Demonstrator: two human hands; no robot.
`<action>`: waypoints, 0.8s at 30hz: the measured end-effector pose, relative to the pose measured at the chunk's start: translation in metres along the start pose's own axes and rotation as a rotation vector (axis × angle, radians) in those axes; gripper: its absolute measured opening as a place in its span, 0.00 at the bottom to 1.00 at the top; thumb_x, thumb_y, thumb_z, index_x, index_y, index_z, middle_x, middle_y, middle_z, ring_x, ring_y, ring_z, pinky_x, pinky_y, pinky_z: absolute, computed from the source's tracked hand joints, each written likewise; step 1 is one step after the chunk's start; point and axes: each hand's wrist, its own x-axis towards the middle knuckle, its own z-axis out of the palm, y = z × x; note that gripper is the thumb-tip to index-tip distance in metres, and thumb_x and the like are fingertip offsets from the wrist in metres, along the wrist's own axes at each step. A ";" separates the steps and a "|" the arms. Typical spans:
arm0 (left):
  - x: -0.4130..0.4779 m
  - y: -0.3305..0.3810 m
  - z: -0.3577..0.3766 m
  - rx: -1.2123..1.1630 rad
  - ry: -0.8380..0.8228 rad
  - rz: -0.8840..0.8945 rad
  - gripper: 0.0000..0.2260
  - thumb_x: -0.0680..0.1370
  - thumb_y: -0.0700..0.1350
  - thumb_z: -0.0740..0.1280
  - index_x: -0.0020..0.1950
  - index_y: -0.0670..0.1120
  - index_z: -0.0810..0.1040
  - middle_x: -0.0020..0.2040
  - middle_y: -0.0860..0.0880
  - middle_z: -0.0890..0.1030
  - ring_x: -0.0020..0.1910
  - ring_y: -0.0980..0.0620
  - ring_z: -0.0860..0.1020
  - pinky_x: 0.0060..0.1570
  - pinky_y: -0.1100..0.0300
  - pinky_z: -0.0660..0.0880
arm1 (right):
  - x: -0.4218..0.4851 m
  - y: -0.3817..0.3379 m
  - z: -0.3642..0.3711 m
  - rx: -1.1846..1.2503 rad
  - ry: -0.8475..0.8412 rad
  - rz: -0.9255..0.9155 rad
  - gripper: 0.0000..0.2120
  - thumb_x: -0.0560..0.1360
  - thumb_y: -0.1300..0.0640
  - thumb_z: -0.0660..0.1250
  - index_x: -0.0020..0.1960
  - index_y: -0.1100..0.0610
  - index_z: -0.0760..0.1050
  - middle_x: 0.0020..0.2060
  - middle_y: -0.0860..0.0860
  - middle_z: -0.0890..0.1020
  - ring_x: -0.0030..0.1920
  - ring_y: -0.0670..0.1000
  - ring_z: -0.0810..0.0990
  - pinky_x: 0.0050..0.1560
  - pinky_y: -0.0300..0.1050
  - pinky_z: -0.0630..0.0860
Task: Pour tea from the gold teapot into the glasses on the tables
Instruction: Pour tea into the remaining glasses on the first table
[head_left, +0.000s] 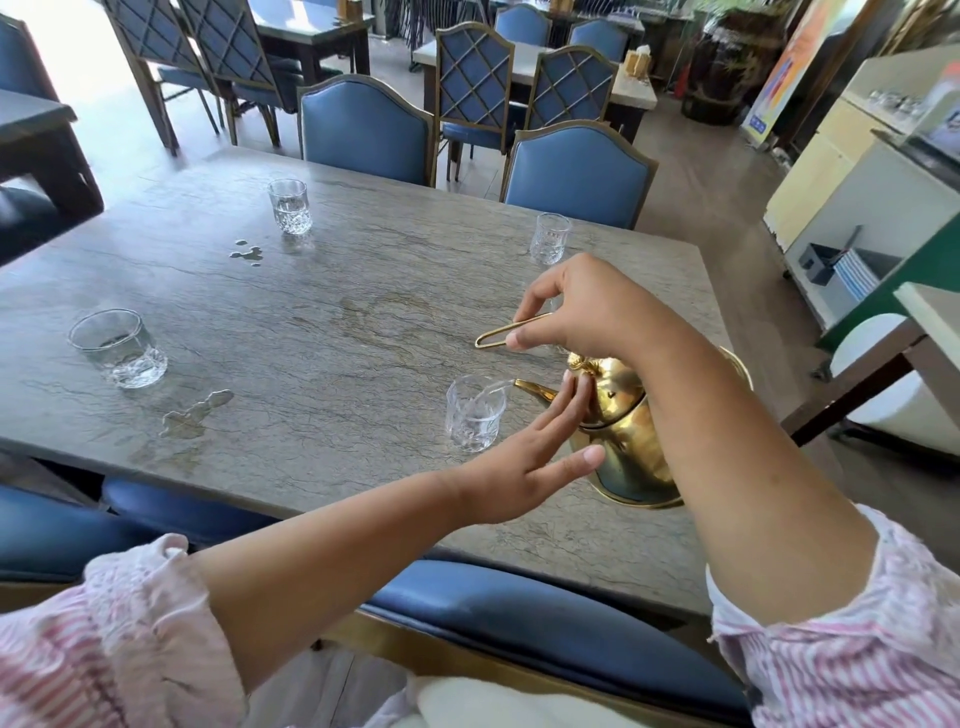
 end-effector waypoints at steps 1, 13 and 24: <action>0.000 -0.003 0.000 0.009 -0.006 0.000 0.31 0.79 0.55 0.54 0.76 0.53 0.39 0.77 0.54 0.36 0.73 0.65 0.40 0.65 0.78 0.41 | 0.001 0.001 0.003 -0.003 0.004 0.007 0.08 0.69 0.53 0.76 0.45 0.56 0.84 0.48 0.51 0.82 0.40 0.43 0.75 0.33 0.34 0.65; -0.004 -0.030 0.006 0.092 -0.042 -0.063 0.32 0.78 0.57 0.56 0.76 0.55 0.40 0.77 0.54 0.36 0.74 0.62 0.41 0.71 0.64 0.44 | -0.005 0.036 0.031 0.233 0.085 0.058 0.10 0.67 0.52 0.77 0.46 0.56 0.83 0.40 0.44 0.79 0.44 0.40 0.74 0.43 0.40 0.66; 0.001 -0.017 0.006 0.211 0.002 -0.073 0.31 0.78 0.58 0.57 0.76 0.57 0.46 0.76 0.57 0.39 0.76 0.57 0.44 0.75 0.52 0.48 | -0.027 0.074 0.023 0.597 0.268 0.146 0.10 0.67 0.51 0.77 0.45 0.53 0.82 0.27 0.39 0.76 0.20 0.31 0.70 0.24 0.26 0.63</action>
